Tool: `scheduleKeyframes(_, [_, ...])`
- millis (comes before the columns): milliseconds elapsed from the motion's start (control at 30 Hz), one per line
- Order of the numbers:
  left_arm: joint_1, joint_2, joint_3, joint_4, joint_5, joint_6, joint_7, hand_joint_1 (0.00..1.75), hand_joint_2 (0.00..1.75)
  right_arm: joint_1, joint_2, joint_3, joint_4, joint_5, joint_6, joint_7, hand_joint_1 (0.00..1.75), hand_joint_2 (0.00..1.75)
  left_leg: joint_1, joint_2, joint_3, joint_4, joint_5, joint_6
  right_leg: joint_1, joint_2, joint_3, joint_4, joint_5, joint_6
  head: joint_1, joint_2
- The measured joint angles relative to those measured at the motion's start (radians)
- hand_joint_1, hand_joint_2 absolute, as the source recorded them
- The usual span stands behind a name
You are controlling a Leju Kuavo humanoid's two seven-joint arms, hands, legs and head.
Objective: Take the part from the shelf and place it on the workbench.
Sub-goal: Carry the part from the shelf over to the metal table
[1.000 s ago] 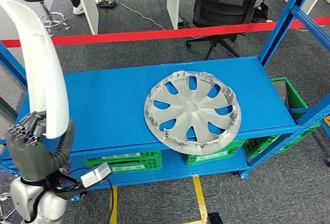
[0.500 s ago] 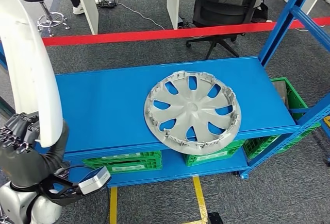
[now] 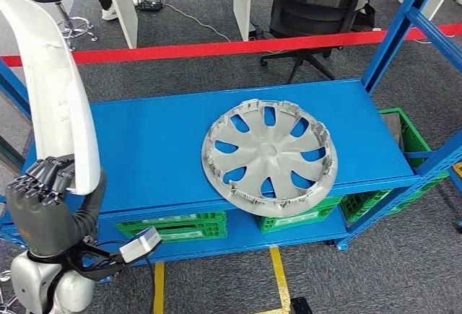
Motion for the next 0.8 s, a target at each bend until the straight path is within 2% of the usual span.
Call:
scheduleKeyframes(267, [0.0, 0.0, 0.0, 0.007, 0.0, 0.0, -0.003, 1.75, 1.75, 0.0, 0.0, 0.0, 0.0, 0.0, 0.0, 0.0, 0.0, 0.0, 0.0, 0.0, 0.0, 0.0, 0.0, 0.0, 0.0, 0.0, 0.0, 0.0, 0.0, 0.0, 0.0, 0.0])
scheduleKeyframes(433, [0.0, -0.006, 0.005, 0.027, -0.017, 0.0, -0.026, 1.75, 1.75, 0.0, 0.0, 0.006, 0.0, -0.003, -0.001, 0.0, 0.0, 0.0, -0.005, 0.0, -0.001, 0.004, -0.002, 0.003, -0.006, 0.0, 0.0, -0.001, 0.001, 0.003, 0.0, 0.0])
scheduleKeyframes(567, [0.0, -0.006, 0.006, 0.036, -0.025, 0.0, -0.012, 1.75, 1.75, 0.0, 0.0, 0.007, 0.0, -0.004, -0.002, 0.0, 0.0, 0.0, -0.008, 0.0, -0.003, 0.01, -0.003, 0.01, -0.009, 0.001, 0.0, -0.002, 0.003, 0.01, 0.0, 0.0])
scheduleKeyframes(667, [-0.001, -0.007, 0.006, 0.039, -0.035, 0.0, 0.003, 1.75, 1.75, 0.0, 0.0, 0.007, 0.0, -0.004, -0.005, -0.002, 0.0, 0.0, -0.006, 0.006, 0.001, -0.005, 0.006, 0.024, -0.01, -0.001, -0.002, -0.005, 0.002, 0.021, 0.0, 0.0])
scheduleKeyframes(733, [-0.002, -0.007, 0.005, 0.04, -0.039, 0.0, 0.008, 1.75, 1.75, 0.0, 0.0, 0.007, 0.0, -0.004, -0.005, -0.003, 0.0, 0.0, 0.0, 0.015, 0.006, -0.022, 0.016, 0.035, -0.008, -0.022, -0.03, 0.046, -0.034, 0.026, 0.004, 0.0])
scheduleKeyframes(800, [-0.001, -0.007, 0.006, 0.043, -0.04, 0.0, 0.009, 1.75, 1.75, -0.001, 0.0, 0.007, 0.0, -0.004, -0.005, -0.004, 0.0, 0.0, 0.0, 0.023, 0.006, -0.026, 0.018, 0.039, -0.009, -0.043, -0.09, 0.17, -0.097, 0.031, 0.006, 0.0])
